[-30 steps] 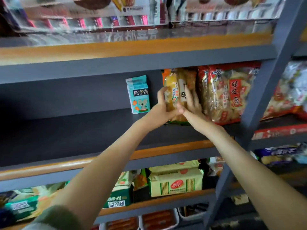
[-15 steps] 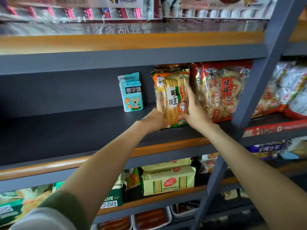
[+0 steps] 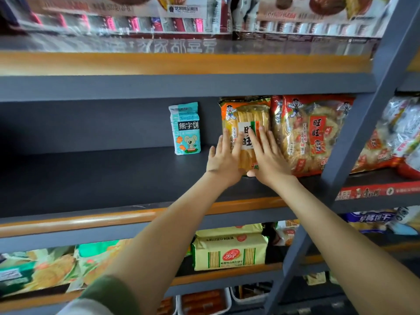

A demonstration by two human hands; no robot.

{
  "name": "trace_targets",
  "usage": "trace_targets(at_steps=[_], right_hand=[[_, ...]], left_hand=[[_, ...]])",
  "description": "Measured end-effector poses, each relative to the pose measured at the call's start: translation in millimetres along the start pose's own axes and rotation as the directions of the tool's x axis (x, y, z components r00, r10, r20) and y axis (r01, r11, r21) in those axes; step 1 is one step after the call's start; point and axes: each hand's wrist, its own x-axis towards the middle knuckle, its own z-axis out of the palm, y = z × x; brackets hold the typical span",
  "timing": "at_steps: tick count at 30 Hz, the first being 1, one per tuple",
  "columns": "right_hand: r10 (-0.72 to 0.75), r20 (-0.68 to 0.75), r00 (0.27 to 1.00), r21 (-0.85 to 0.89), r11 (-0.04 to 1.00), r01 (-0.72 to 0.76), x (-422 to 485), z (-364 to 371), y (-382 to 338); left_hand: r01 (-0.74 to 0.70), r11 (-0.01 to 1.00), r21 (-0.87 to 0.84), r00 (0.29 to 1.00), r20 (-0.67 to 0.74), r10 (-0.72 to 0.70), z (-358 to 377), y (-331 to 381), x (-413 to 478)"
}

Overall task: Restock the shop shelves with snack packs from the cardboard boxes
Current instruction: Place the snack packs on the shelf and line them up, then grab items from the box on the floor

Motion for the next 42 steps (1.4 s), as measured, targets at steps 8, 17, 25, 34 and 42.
trace_targets(at_steps=[8,17,25,34,42], right_hand=[[-0.195,-0.238,0.951,0.399,0.874,0.279,-76.6,-9.2,-66.0],[-0.778,-0.106,0.619,0.659,0.411,0.63,-257.8,38.7,-178.5],[-0.99,-0.084,0.112,0.767,0.007,0.642,-483.5,43.1,-257.6],[-0.929,0.053,-0.366,0.835,-0.16,0.527,-659.2,62.6,-298.7],[-0.673,0.441,-0.594,0.743,-0.098,0.663,-757.3,162.8,-328.4]], left_hand=[[0.087,0.964,-0.25,0.893,-0.409,-0.186,-21.4,3.0,-121.9],[0.64,0.738,-0.212,0.6,-0.463,-0.653,30.4,40.9,-411.3],[0.976,0.135,-0.171,0.079,-0.301,-0.95,71.4,163.7,-657.2],[0.887,-0.408,-0.216,-0.435,-0.096,-0.895,128.3,260.7,-822.5],[0.752,-0.616,-0.234,-0.571,0.236,-0.786,202.0,251.9,-898.6]])
